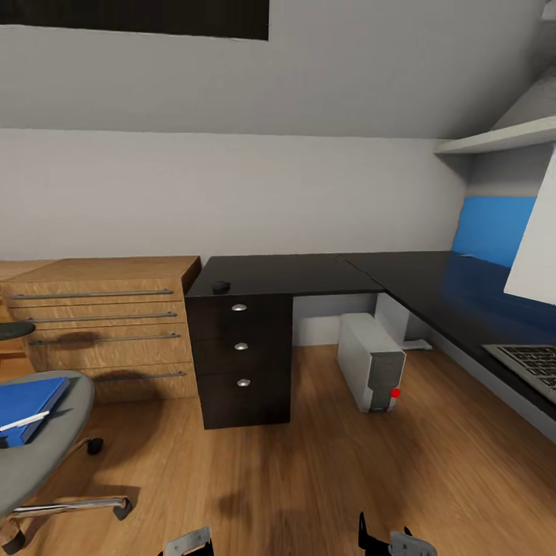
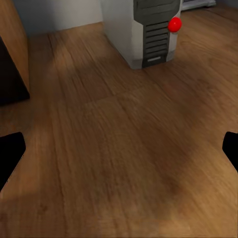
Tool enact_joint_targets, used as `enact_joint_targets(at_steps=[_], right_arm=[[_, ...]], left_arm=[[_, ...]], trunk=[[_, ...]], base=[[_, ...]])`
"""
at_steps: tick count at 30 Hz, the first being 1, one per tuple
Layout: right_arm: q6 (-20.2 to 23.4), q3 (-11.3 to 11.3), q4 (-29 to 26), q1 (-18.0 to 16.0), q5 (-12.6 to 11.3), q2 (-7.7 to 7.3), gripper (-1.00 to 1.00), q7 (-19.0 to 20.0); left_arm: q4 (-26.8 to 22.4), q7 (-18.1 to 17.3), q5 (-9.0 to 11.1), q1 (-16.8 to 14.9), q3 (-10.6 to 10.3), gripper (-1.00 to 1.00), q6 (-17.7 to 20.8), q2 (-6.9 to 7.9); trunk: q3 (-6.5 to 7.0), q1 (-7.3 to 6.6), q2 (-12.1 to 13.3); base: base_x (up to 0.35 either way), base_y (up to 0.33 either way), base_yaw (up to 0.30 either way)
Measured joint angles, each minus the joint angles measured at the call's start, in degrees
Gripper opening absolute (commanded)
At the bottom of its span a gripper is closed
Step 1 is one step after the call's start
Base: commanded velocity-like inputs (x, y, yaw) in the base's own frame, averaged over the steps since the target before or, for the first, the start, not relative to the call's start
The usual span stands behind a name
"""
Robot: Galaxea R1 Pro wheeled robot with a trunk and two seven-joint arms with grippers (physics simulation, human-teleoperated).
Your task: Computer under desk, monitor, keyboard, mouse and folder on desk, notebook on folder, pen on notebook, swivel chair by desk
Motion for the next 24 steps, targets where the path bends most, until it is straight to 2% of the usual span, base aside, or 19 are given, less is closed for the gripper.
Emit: enact_joint_targets(at_steps=[11, 14, 24], right_arm=[[0.9, -0.1, -0.4, 0.0, 0.1, -0.10, 1.00, 0.0], [0.9, -0.1, -0.4, 0.0, 0.1, -0.10, 1.00, 0.0], [0.9, -0.1, -0.4, 0.0, 0.1, -0.11, 1.00, 0.0]], left_arm=[[0.6, 0.1, 0.0, 0.0, -0.2, 1.00, 0.0, -0.02], [0.5, 0.2, 0.0, 0.0, -0.2, 1.00, 0.0, -0.02], [0.6, 0.2, 0.0, 0.0, -0.2, 1.00, 0.0, -0.01]], trunk=[[1.80, -0.27, 0.2], [2.20, -0.33, 0.2], [3.11, -2.51, 4.2]], base=[[-0.023, 0.000, 0.000], [-0.240, -0.006, 0.000], [-0.329, -0.109, 0.000]])
